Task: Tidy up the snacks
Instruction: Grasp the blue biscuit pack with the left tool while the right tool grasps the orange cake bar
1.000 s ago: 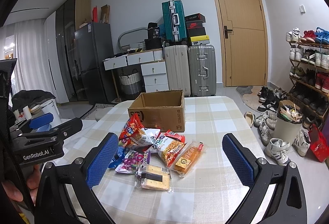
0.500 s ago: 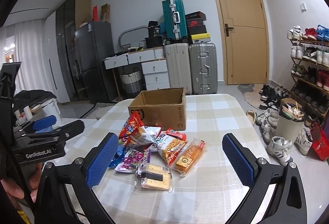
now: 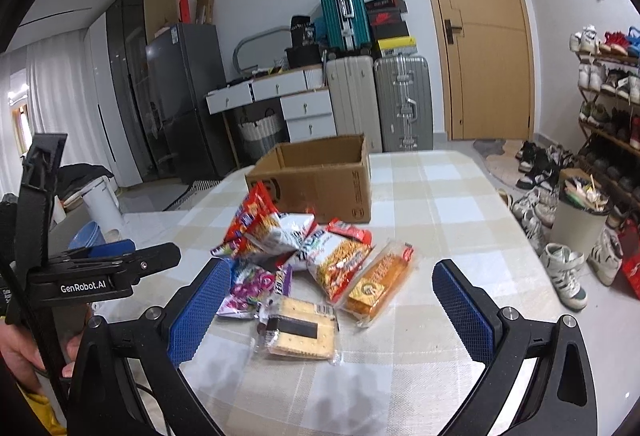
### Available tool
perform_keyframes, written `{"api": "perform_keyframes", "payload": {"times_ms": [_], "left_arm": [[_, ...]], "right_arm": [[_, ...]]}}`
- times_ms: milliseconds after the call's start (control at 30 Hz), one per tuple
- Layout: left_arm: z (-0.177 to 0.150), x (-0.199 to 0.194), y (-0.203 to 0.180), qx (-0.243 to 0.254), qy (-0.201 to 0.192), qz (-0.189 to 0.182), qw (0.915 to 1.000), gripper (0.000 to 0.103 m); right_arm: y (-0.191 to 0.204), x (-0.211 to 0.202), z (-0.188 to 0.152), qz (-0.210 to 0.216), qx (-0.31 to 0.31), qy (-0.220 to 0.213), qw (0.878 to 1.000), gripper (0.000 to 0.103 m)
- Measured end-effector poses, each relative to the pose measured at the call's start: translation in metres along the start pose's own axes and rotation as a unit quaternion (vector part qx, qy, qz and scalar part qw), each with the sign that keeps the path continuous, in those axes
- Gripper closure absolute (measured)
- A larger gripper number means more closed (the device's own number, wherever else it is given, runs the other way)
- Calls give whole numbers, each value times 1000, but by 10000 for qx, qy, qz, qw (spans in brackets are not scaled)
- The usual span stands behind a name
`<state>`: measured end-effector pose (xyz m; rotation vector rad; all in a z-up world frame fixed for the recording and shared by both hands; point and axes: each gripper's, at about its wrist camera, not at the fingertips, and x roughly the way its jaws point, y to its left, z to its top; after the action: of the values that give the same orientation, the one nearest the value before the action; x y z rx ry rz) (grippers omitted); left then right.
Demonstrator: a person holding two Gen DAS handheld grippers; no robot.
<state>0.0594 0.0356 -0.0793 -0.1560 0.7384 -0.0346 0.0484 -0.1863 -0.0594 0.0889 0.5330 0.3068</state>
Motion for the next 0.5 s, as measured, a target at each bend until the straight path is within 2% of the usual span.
{"api": "perform_keyframes", "payload": {"times_ms": [100,333,433,500], "left_arm": [[-5,23,11,-61,206,-48,9998,1],[-11,80,26,-250,777,117,9966,1],[-10,97,30,-302,857,136,9958,1],[-9,109,35,-390,1017,130,9940,5]], "right_arm": [[-8,16,-5,63,102,122,9999,0],[-26,47,-15,194,333,377,9985,0],[-31,55,-17,221,362,443,9981,0],[-33,61,-19,238,358,489,9979,0]]}}
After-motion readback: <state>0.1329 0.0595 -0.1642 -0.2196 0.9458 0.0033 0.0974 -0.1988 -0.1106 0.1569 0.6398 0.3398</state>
